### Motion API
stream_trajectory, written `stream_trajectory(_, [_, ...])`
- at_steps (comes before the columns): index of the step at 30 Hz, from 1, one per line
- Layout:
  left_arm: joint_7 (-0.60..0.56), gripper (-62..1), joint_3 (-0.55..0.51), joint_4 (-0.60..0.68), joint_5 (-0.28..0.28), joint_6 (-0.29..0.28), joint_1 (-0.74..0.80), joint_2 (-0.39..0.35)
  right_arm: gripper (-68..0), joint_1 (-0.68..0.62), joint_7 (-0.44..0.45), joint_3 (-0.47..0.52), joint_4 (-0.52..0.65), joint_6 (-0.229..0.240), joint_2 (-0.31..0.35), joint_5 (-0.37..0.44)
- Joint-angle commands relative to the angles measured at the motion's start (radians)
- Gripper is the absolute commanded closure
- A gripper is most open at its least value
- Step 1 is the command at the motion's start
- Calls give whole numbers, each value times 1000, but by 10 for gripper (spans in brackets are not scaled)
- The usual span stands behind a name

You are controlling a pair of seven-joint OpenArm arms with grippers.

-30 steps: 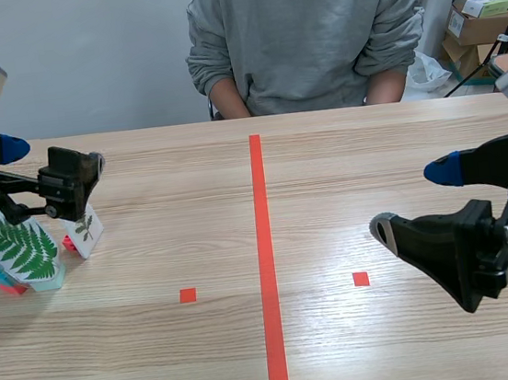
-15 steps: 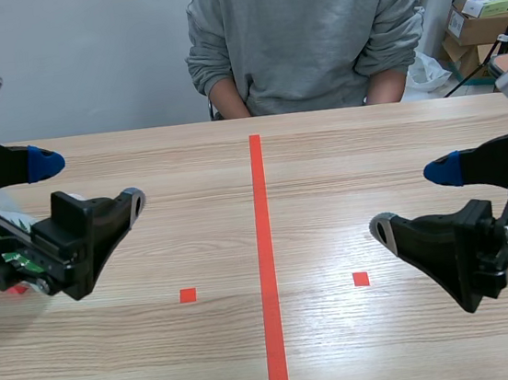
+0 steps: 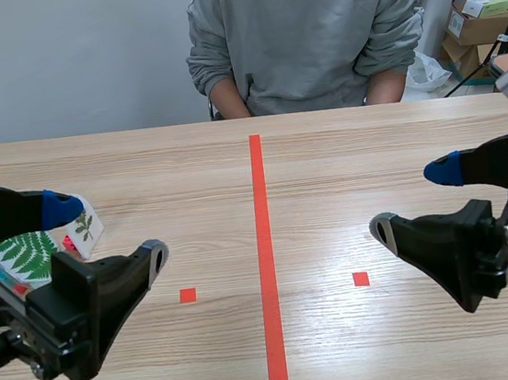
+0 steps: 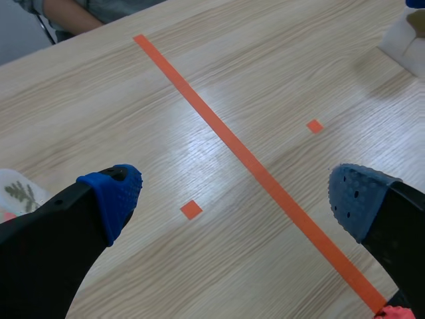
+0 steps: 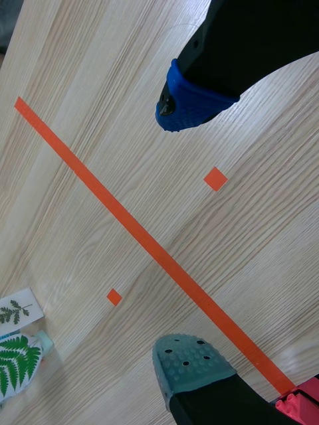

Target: Do the leaf sorting experiment

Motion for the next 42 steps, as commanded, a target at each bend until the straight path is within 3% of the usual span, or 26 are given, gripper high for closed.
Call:
stream_trajectory(1, [-18,-602,-1,18,-16,-9,5,8,-634,16,18,13,14,8,8,13])
stream_trajectory(42, [-45,-602,-1,18,-12,-12,5,7,-634,16,14,13,14,8,8,14])
